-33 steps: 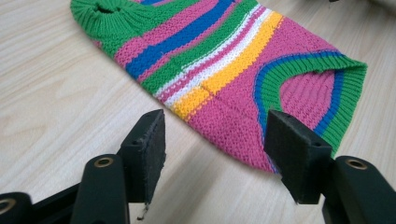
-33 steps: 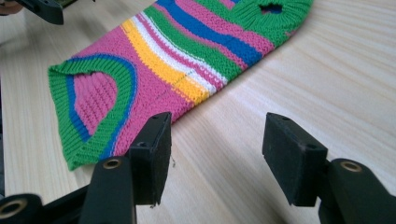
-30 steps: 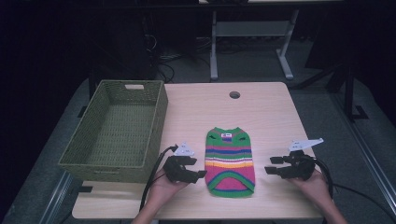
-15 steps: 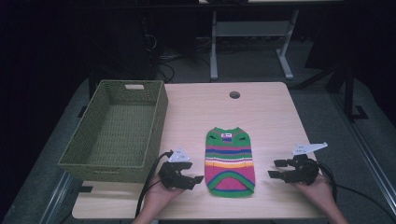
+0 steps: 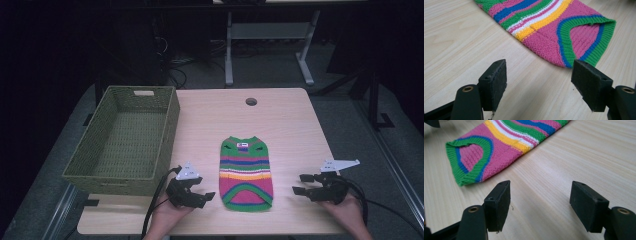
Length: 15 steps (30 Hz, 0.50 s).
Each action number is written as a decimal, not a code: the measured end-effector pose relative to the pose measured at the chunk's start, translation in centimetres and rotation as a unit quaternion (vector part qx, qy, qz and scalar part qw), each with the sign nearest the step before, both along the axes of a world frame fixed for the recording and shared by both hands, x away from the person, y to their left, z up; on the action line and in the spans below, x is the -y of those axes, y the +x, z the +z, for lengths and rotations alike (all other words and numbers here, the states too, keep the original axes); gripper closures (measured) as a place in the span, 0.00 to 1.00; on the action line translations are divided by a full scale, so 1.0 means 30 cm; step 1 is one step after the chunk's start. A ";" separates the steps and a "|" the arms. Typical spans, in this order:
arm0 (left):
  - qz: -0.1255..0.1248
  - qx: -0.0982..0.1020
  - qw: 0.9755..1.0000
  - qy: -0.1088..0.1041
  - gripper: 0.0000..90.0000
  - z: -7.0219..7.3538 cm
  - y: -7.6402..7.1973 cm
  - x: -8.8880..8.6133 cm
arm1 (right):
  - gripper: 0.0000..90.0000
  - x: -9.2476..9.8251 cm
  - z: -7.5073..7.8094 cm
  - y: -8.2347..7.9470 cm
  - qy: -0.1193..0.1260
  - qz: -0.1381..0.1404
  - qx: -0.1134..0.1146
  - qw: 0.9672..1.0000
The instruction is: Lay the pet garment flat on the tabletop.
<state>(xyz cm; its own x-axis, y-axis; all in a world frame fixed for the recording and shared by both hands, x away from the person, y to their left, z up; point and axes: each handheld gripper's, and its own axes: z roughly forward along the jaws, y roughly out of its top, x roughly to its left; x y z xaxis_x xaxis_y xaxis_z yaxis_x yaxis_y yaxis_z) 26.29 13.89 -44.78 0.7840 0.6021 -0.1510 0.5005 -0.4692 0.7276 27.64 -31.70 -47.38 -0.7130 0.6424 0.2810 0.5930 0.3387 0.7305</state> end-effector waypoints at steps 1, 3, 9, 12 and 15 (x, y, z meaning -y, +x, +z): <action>0.001 -0.001 1.000 0.000 0.31 0.000 -0.001 -0.003 | 0.36 0.002 0.004 -0.007 0.003 -0.001 0.001 1.000; 0.003 -0.001 1.000 -0.005 0.31 0.000 -0.006 -0.010 | 0.35 0.007 0.008 -0.019 0.003 -0.005 0.010 1.000; 0.009 0.008 1.000 -0.027 0.30 0.014 -0.037 -0.034 | 0.32 0.037 0.014 -0.090 0.029 -0.028 0.031 0.999; 0.010 0.021 0.999 -0.028 0.30 0.019 -0.043 -0.030 | 0.31 0.055 0.027 -0.118 0.047 -0.044 0.050 0.997; 0.009 0.021 0.999 -0.031 0.29 0.014 -0.039 -0.026 | 0.30 0.068 0.028 -0.132 0.053 -0.058 0.063 0.995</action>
<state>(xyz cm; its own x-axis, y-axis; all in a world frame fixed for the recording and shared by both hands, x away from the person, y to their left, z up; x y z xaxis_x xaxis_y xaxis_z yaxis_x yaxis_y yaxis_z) 25.12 14.67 -44.36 0.7798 0.6063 -0.1558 0.4763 -0.4133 0.7760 23.69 -33.73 -46.55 -0.6697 0.6940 0.2643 0.5245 0.1902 0.8299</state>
